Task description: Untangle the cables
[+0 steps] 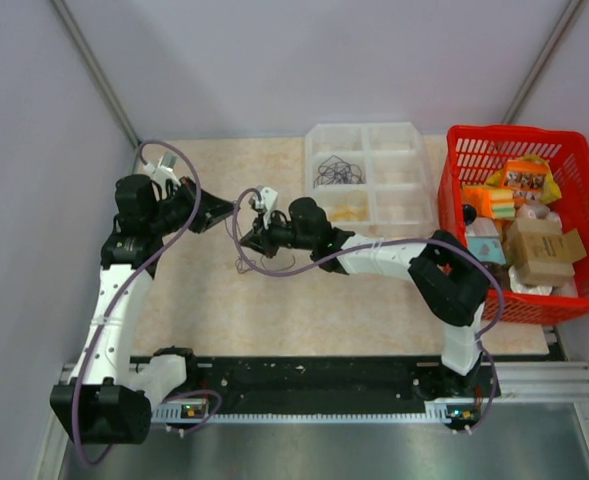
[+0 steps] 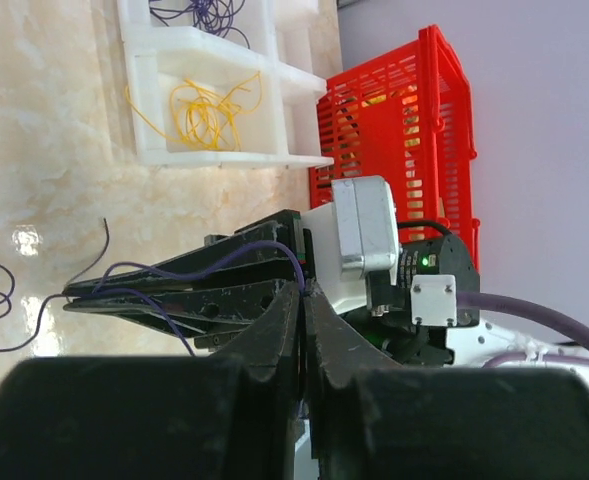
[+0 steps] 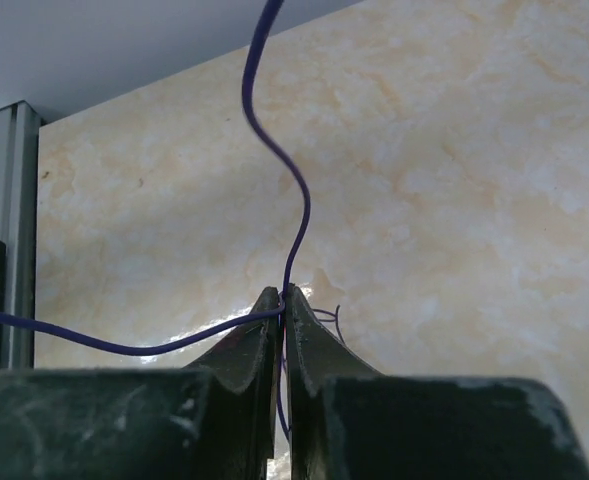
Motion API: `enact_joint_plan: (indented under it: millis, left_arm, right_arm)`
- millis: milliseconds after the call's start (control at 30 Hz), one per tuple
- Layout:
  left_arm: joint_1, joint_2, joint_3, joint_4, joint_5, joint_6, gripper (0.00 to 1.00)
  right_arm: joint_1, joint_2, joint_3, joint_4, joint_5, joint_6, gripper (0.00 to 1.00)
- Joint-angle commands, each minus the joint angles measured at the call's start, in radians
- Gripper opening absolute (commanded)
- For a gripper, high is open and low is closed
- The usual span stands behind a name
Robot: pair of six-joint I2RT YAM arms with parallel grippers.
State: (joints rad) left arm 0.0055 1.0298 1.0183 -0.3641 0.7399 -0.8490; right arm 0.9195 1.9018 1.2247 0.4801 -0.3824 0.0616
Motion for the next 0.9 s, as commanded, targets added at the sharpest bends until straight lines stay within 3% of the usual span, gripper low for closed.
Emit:
enact_joint_plan:
  millis: [0, 67, 100, 167, 300, 467, 767, 867]
  left_arm:
    - [-0.001, -0.02, 0.054, -0.045, -0.075, 0.083, 0.19]
    - [-0.001, -0.027, 0.058, -0.084, -0.137, 0.123, 0.4]
    - [-0.001, -0.033, 0.059, -0.097, -0.169, 0.143, 0.7]
    - [-0.001, -0.045, 0.059, -0.121, -0.217, 0.188, 0.82]
    - [-0.001, -0.08, 0.049, -0.188, -0.33, 0.26, 0.83]
    - [-0.001, -0.174, -0.012, -0.21, -0.448, 0.288, 0.8]
    - [-0.001, -0.272, -0.043, -0.145, -0.352, 0.312, 0.84]
    - [-0.001, -0.255, -0.053, -0.118, -0.292, 0.288, 0.8]
  right_arm:
    - [-0.008, -0.118, -0.02, 0.022, 0.04, 0.107, 0.0]
    - [-0.024, -0.171, -0.031, -0.043, 0.056, 0.122, 0.0]
    - [-0.036, -0.202, -0.031, -0.096, 0.068, 0.124, 0.0]
    - [-0.062, -0.25, -0.024, -0.191, 0.114, 0.13, 0.0]
    - [-0.131, -0.322, -0.001, -0.334, 0.134, 0.147, 0.0]
    - [-0.197, -0.333, 0.163, -0.537, 0.25, 0.038, 0.0]
    - [-0.375, -0.135, 0.531, -0.618, 0.31, -0.184, 0.0]
    - [-0.439, -0.028, 0.617, -0.553, 0.133, -0.22, 0.0]
